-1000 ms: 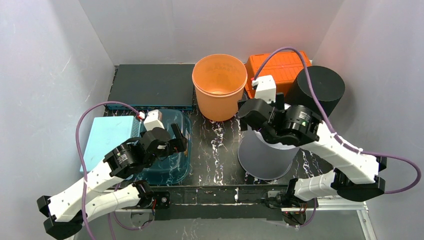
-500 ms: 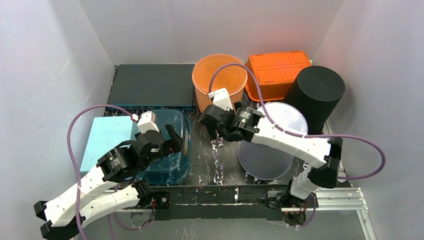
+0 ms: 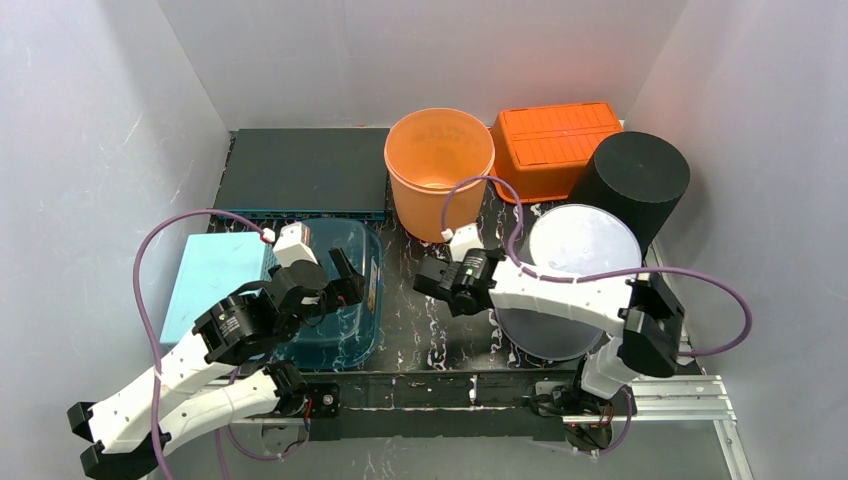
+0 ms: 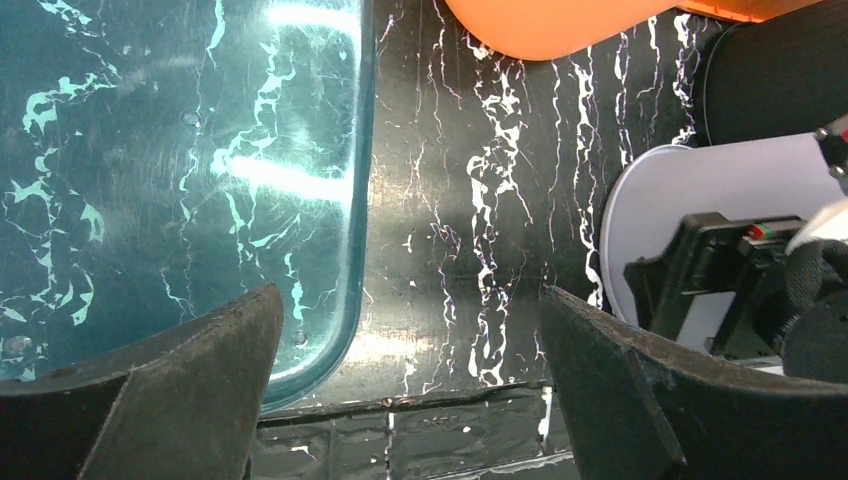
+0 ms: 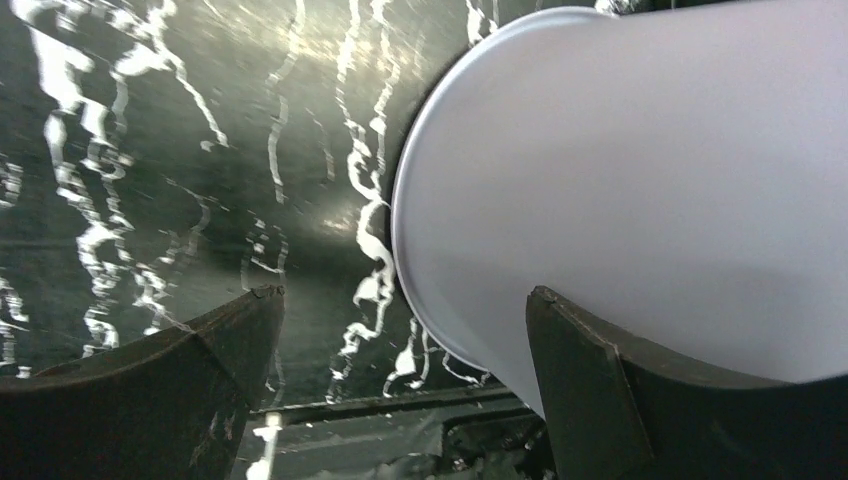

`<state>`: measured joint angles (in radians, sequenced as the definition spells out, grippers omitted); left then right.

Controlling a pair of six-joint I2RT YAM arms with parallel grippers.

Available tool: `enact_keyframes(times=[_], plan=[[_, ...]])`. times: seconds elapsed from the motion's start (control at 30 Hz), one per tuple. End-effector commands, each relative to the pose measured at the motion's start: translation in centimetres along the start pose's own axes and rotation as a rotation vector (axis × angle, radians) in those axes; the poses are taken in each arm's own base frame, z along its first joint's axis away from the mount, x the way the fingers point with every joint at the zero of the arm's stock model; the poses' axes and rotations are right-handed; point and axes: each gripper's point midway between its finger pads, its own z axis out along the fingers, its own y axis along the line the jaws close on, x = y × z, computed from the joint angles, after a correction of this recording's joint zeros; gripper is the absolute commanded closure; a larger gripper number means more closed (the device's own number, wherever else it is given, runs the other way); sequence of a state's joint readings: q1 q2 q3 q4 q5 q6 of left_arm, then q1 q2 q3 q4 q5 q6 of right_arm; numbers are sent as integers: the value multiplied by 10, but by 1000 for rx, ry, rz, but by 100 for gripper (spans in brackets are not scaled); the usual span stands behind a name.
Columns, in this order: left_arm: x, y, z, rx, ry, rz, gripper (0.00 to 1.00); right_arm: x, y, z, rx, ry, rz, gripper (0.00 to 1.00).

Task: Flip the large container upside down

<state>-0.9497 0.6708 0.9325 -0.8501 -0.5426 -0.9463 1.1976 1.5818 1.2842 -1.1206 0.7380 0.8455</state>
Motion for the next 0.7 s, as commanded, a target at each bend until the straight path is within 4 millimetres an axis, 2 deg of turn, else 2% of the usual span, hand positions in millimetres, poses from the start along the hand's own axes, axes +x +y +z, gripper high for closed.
enact_keyframes(times=[0.0,0.1,0.2,0.33,0.43,0.57,0.67], plan=[[-6,4,0,-34,-22,7,2,15,-40,-8,66,-17,94,1],[-5,2,0,-30,-17,2,2,21,-49,-12,56,-14,143,1],[-3,1,1,-24,-12,1,2,12,-42,-21,-18,-37,176,1],[-3,-2,2,-18,-9,0,2,-8,-13,-36,-170,-54,160,1],[-4,-2,2,-17,-8,-1,2,-13,12,-41,-249,-47,121,1],[-4,-2,1,-16,-9,-3,2,5,26,-30,-218,17,34,1],[-3,0,1,-18,-11,-3,2,29,18,-12,-123,71,11,1]])
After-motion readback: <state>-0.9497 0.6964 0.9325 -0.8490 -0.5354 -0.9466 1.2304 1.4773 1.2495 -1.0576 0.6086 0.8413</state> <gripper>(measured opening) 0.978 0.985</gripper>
